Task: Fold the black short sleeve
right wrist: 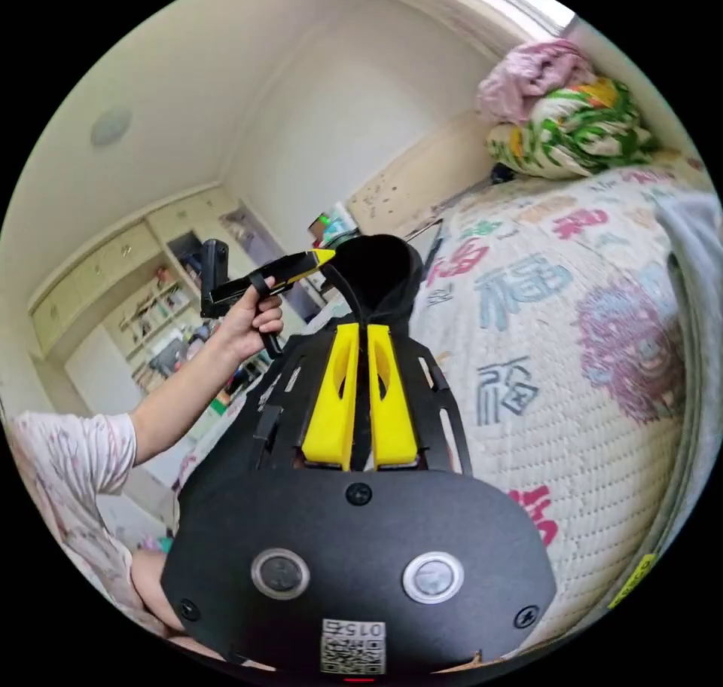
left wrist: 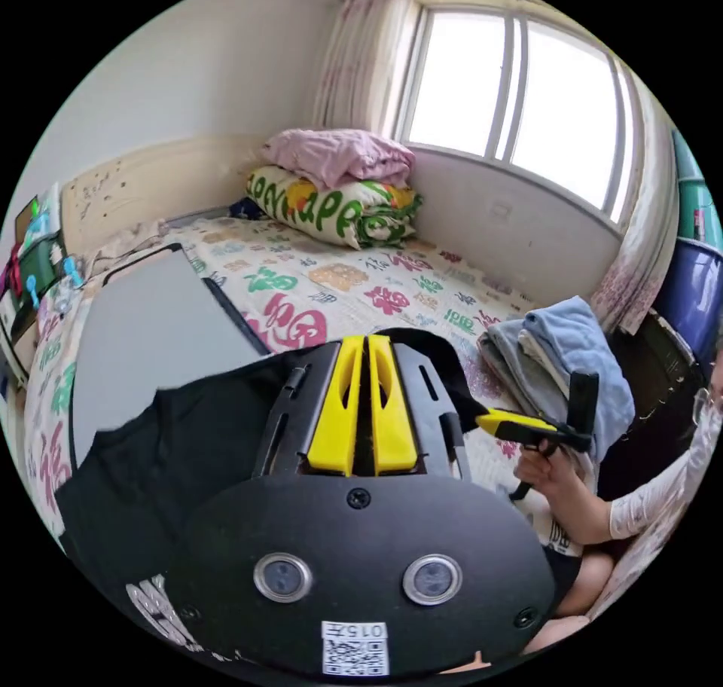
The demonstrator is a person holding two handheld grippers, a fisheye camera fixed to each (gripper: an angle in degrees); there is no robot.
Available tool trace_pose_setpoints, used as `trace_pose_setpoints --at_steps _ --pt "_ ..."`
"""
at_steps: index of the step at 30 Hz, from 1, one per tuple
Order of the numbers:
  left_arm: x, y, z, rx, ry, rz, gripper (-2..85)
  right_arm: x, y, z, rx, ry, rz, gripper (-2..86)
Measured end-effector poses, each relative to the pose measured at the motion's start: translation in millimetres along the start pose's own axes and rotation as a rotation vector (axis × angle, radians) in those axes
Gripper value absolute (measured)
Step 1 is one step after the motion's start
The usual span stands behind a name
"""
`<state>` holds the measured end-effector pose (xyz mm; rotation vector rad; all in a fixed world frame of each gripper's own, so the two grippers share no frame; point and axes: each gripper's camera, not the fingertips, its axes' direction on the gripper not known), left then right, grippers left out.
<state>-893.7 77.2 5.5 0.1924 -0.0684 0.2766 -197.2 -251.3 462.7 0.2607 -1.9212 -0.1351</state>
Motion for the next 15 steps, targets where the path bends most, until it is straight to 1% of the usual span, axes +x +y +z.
trace_pose_setpoints --at_steps 1,2,4,5,7,9,12,13,15 --pt "-20 32 -37 0.016 -0.029 -0.045 0.9 -26 9 15 -0.056 -0.034 -0.092 1.2" --pt "-30 50 -53 0.019 -0.051 -0.069 0.9 -39 15 24 -0.091 -0.051 -0.136 1.2" --pt "-63 117 -105 -0.018 -0.162 -0.152 2.0 -85 45 62 -0.245 -0.126 -0.302 1.5" --pt "-69 130 -115 -0.026 -0.192 -0.16 2.6 -95 54 72 -0.286 -0.138 -0.339 1.6" --pt "-81 167 -145 -0.043 -0.252 -0.171 6.8 -126 91 108 -0.421 -0.118 -0.471 2.2" --pt "-81 173 -151 -0.074 -0.221 -0.136 8.4 -142 115 124 -0.467 -0.08 -0.538 2.4" --pt "-71 164 -136 -0.182 -0.152 0.002 9.5 -150 141 136 -0.467 -0.057 -0.562 2.5" --pt "-71 159 -127 -0.221 -0.164 0.041 9.8 -149 149 139 -0.464 -0.066 -0.55 2.5" --pt "-79 151 -113 -0.27 -0.183 0.035 10.1 -144 159 144 -0.464 -0.084 -0.526 2.4"
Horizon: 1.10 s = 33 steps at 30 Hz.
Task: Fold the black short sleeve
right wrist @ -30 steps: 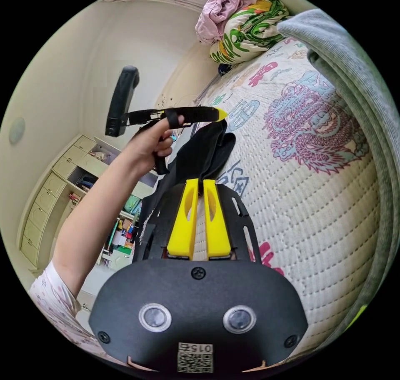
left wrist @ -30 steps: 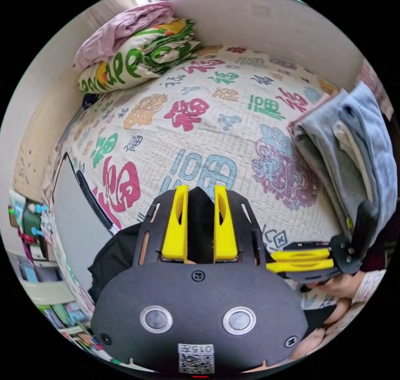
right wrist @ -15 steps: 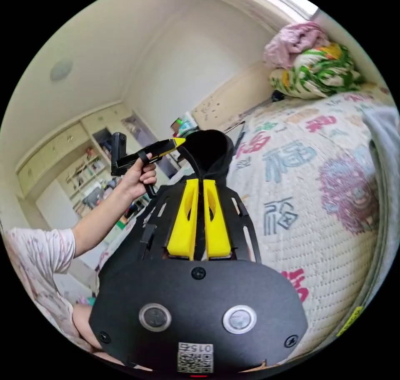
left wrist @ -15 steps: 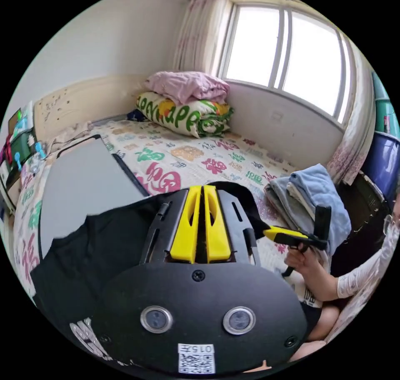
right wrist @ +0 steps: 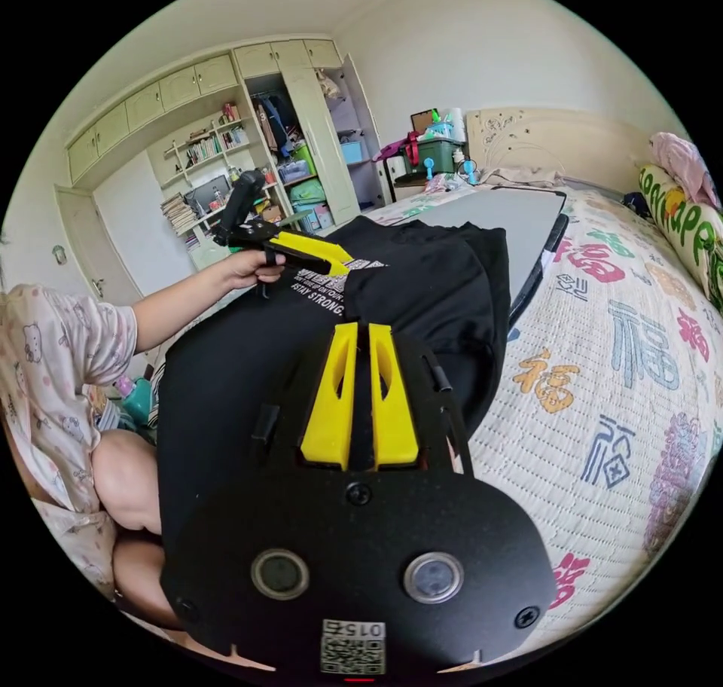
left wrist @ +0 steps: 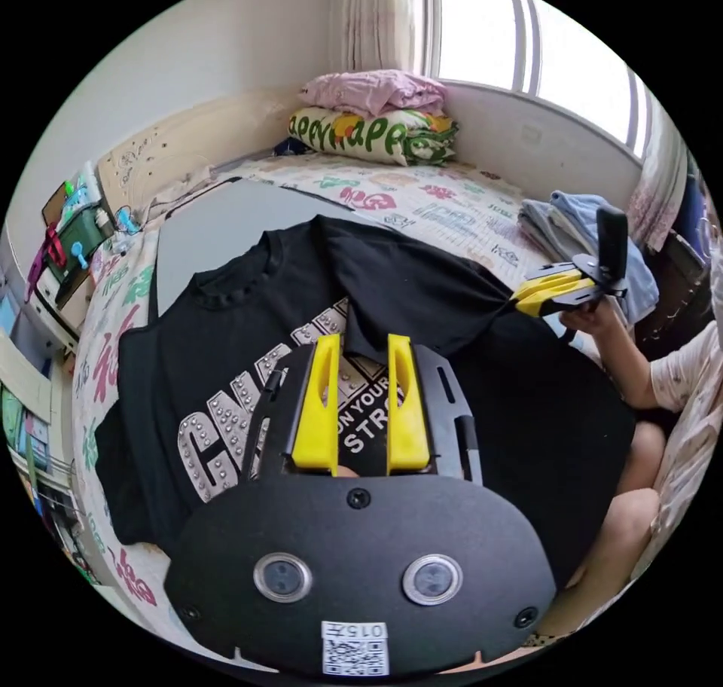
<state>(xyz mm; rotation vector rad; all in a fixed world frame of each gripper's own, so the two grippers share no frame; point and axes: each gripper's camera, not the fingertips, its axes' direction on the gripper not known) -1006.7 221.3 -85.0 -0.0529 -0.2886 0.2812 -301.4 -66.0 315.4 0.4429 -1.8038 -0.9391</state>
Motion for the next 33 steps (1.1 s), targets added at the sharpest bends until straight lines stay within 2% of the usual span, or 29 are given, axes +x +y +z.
trace_pose_setpoints --at_steps 3,7,11,14,16,19,21,26,30,33 --pt "-24 -17 19 -0.052 0.086 -0.113 9.9 -1 13 18 -0.007 -0.022 0.022 2.3" --pt "-44 -36 32 -0.074 0.204 -0.206 1.8 -9 28 47 -0.031 -0.018 0.007 2.3" --pt "-62 -35 -3 0.086 0.306 -0.312 1.0 -18 40 71 -0.051 -0.022 -0.031 2.6" --pt "-68 -34 -24 0.068 0.266 -0.338 2.6 -24 51 88 -0.06 -0.073 -0.09 3.8" --pt "-76 -37 -33 0.001 0.157 -0.383 8.6 -24 60 94 -0.08 -0.07 -0.145 6.3" --pt "-80 -64 -55 0.102 0.117 -0.384 8.8 -6 67 88 -0.049 0.109 -0.126 7.4" --pt "-73 -100 -51 0.107 0.134 -0.334 9.2 5 61 92 -0.059 0.176 -0.128 8.3" --pt "-50 -202 21 -0.008 0.21 -0.26 11.1 32 51 147 -0.211 0.221 -0.128 10.7" --pt "-33 -262 85 -0.131 0.172 -0.269 10.7 46 86 180 -0.156 0.241 -0.105 8.6" --pt "-14 -295 108 -0.17 0.136 -0.251 7.2 55 88 191 -0.142 0.297 -0.073 5.7"
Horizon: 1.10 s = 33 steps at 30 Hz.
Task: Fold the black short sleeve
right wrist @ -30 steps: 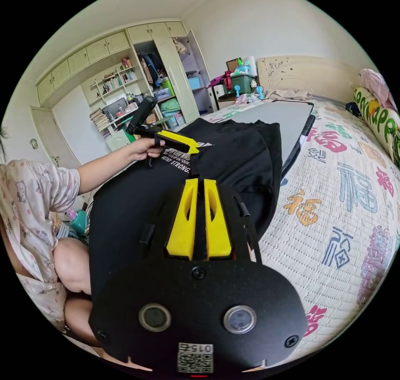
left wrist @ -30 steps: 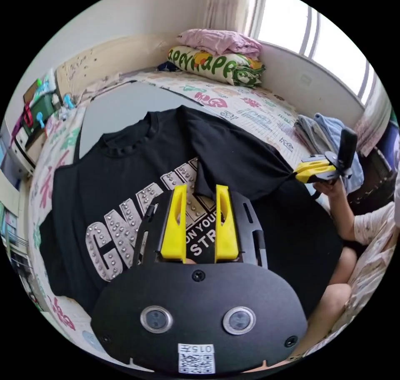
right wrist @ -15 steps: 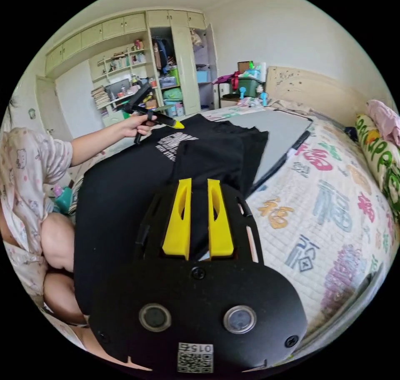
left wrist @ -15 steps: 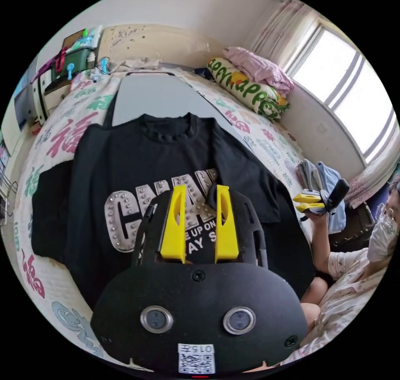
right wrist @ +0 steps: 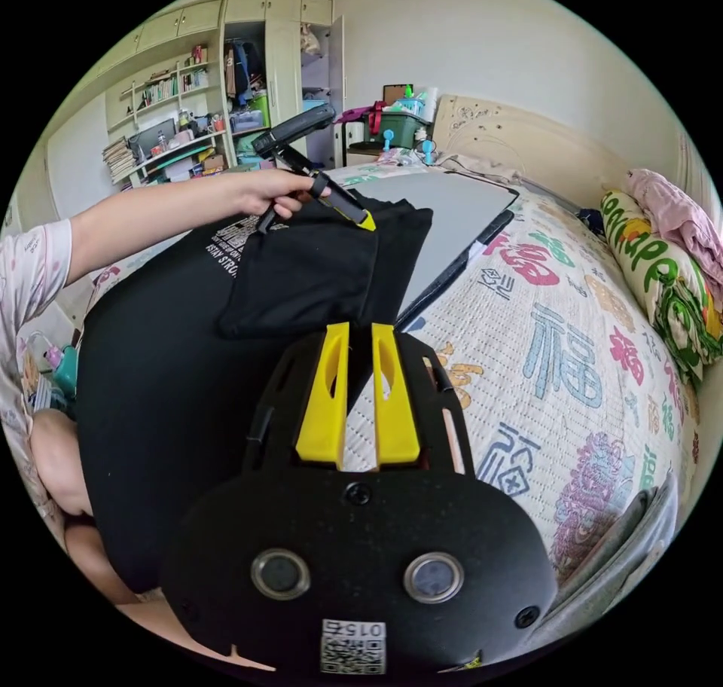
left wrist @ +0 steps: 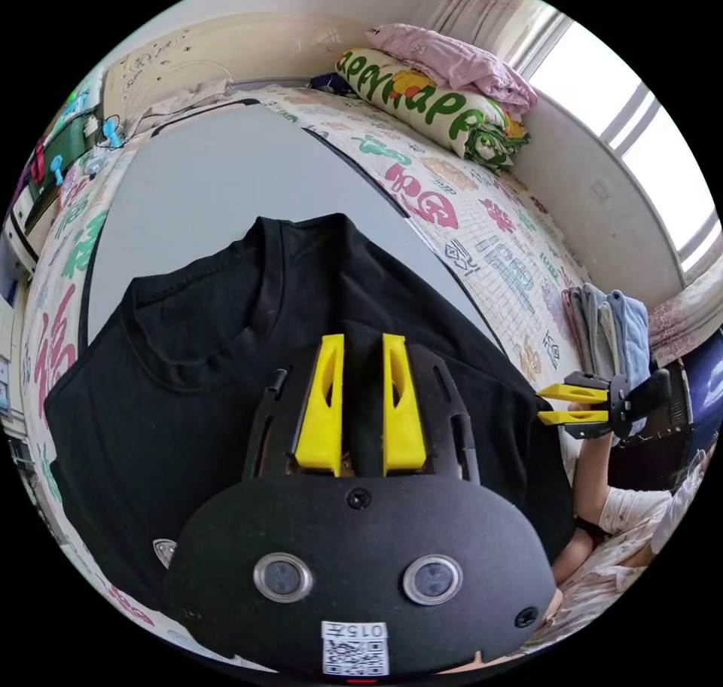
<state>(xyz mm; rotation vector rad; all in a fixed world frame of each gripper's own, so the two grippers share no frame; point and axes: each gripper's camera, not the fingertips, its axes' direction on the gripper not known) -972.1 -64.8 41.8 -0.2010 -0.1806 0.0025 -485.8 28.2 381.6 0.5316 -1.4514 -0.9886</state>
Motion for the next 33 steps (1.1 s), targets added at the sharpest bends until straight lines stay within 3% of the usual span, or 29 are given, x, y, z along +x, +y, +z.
trace_pose_setpoints --at_steps 8,18,24,26,28,31,33 --pt "71 -75 7 0.049 -0.023 0.056 1.6 35 20 29 -0.006 0.052 0.149 1.6" --pt "172 -173 23 0.103 -0.031 0.077 6.4 70 54 59 -0.086 0.096 0.233 1.9" --pt "195 -173 -44 0.141 -0.142 0.073 10.4 83 83 52 -0.107 0.128 0.236 6.3" --pt "195 -151 -74 0.161 -0.149 0.058 10.8 78 95 31 -0.034 0.166 0.191 6.4" --pt "191 -123 -102 0.144 -0.118 0.033 11.5 70 104 11 0.089 0.033 0.138 6.5" --pt "189 -110 -124 0.116 -0.07 0.014 11.7 45 103 22 0.099 -0.136 0.016 7.1" --pt "194 -117 -131 0.085 -0.021 0.023 11.3 28 104 39 0.063 -0.129 -0.038 7.4"
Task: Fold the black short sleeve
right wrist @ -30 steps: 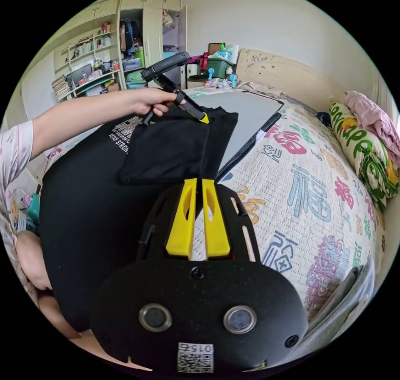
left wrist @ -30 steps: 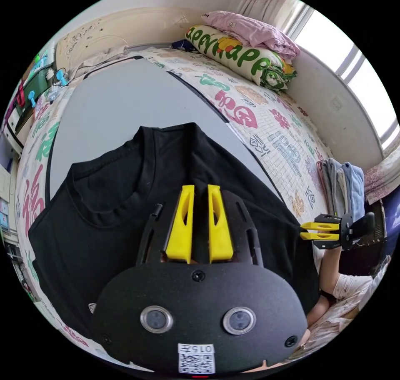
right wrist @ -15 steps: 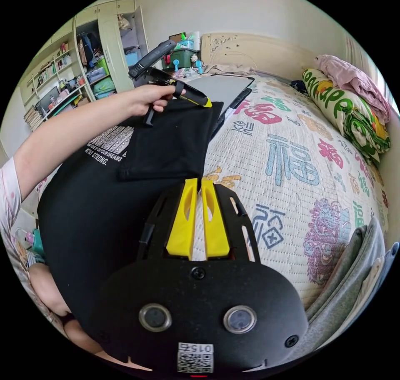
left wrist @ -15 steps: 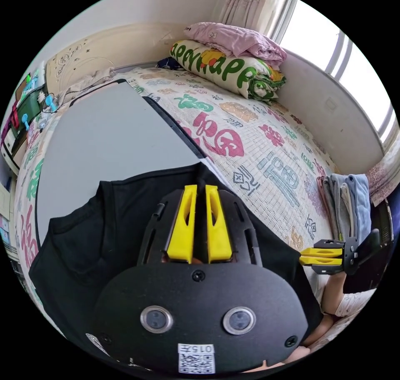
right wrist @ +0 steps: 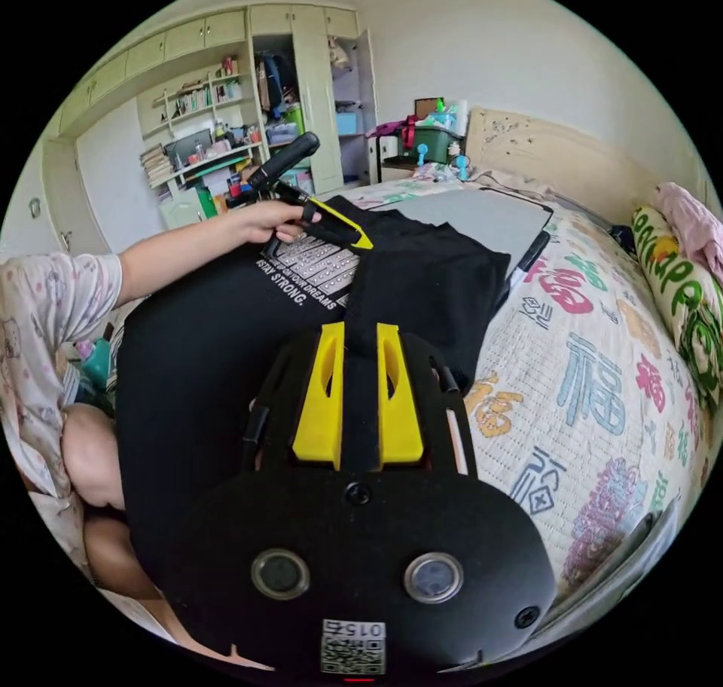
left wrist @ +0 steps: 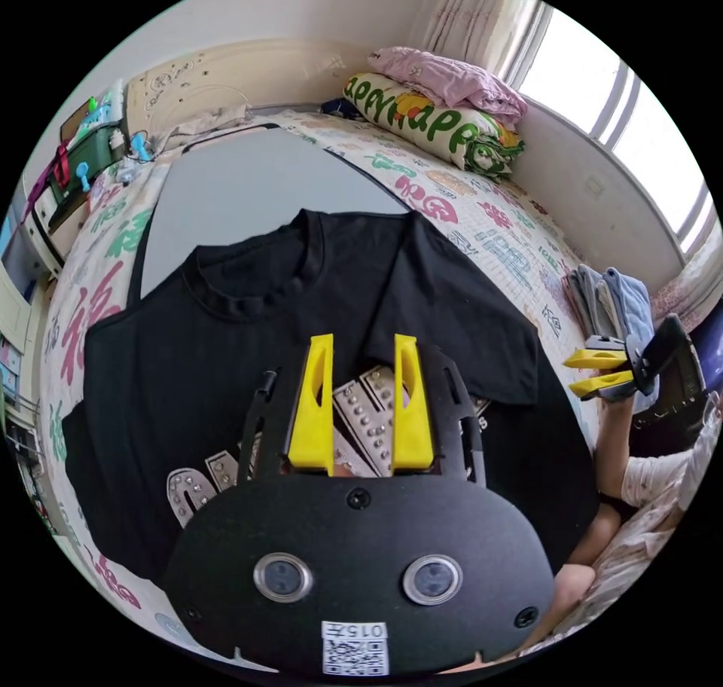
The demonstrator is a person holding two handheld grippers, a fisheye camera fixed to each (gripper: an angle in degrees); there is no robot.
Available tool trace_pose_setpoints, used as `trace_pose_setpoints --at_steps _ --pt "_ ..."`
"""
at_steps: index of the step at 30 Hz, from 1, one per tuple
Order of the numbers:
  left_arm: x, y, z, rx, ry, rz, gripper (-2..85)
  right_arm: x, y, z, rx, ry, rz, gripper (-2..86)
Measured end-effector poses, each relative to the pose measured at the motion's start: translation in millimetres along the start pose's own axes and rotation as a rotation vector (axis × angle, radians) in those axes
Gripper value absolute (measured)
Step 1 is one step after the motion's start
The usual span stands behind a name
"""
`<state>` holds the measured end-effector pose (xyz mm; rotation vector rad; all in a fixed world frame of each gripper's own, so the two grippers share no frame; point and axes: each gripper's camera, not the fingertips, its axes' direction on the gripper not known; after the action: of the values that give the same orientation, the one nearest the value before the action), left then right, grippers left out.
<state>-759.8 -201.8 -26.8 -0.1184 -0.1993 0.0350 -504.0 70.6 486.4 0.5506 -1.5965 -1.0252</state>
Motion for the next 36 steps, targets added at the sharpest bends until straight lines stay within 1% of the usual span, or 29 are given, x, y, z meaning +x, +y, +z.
trace_pose_setpoints --at_steps 5,7,9,12,14,15,16,17,18,19,20,21,22,23,25,26,28,31,33,36 --pt "20 -46 -16 -0.038 0.051 0.018 8.7 -18 20 39 -0.124 0.004 -0.067 6.3" --pt "31 -71 -31 -0.037 0.041 0.023 7.5 -19 35 48 -0.175 0.053 -0.083 5.7" --pt "40 -89 -43 -0.033 0.009 0.036 7.1 -19 47 45 -0.178 0.064 -0.091 5.6" --pt "45 -117 -72 -0.029 0.045 0.009 8.6 -11 67 36 -0.183 0.049 -0.075 5.6" --pt "40 -121 -107 0.043 0.094 -0.033 9.4 -2 77 24 -0.196 0.026 -0.037 5.1" --pt "32 -115 -140 0.116 0.138 -0.078 9.7 6 82 7 -0.165 0.031 0.019 4.2" --pt "20 -105 -177 0.194 0.152 -0.133 9.9 13 88 -18 -0.087 0.029 0.104 2.3" --pt "14 -98 -197 0.236 0.142 -0.163 10.0 16 90 -32 -0.04 0.025 0.156 1.3" --pt "-1 -79 -239 0.315 0.085 -0.232 10.1 15 94 -63 0.067 -0.004 0.259 0.6" --pt "-17 -58 -278 0.375 -0.01 -0.313 10.3 4 99 -96 0.212 -0.049 0.315 0.1" --pt "-25 -47 -296 0.393 -0.061 -0.357 10.4 -5 102 -112 0.29 -0.067 0.335 0.0" --pt "-43 -25 -328 0.414 -0.154 -0.453 11.3 -26 106 -139 0.43 -0.093 0.376 -0.2" --pt "-62 -2 -355 0.425 -0.201 -0.559 12.1 -50 109 -161 0.548 -0.12 0.391 -0.4" --pt "-71 9 -365 0.432 -0.206 -0.605 12.6 -61 110 -169 0.596 -0.139 0.398 -0.4" --pt "-102 43 -394 0.448 -0.209 -0.751 13.5 -99 112 -189 0.723 -0.277 0.4 -0.5" --pt "-109 47 -398 0.443 -0.208 -0.778 13.6 -106 112 -191 0.735 -0.319 0.395 -0.5" --pt "-130 50 -406 0.425 -0.137 -0.833 14.3 -132 110 -190 0.751 -0.45 0.373 -0.5" --pt "-141 27 -409 0.425 -0.042 -0.82 14.4 -162 109 -176 0.756 -0.525 0.346 -0.5" --pt "-141 9 -415 0.437 -0.032 -0.803 13.8 -180 108 -161 0.771 -0.601 0.318 -0.5" --pt "-140 -18 -429 0.437 0.017 -0.747 12.8 -216 102 -125 0.717 -0.606 0.244 -0.4"
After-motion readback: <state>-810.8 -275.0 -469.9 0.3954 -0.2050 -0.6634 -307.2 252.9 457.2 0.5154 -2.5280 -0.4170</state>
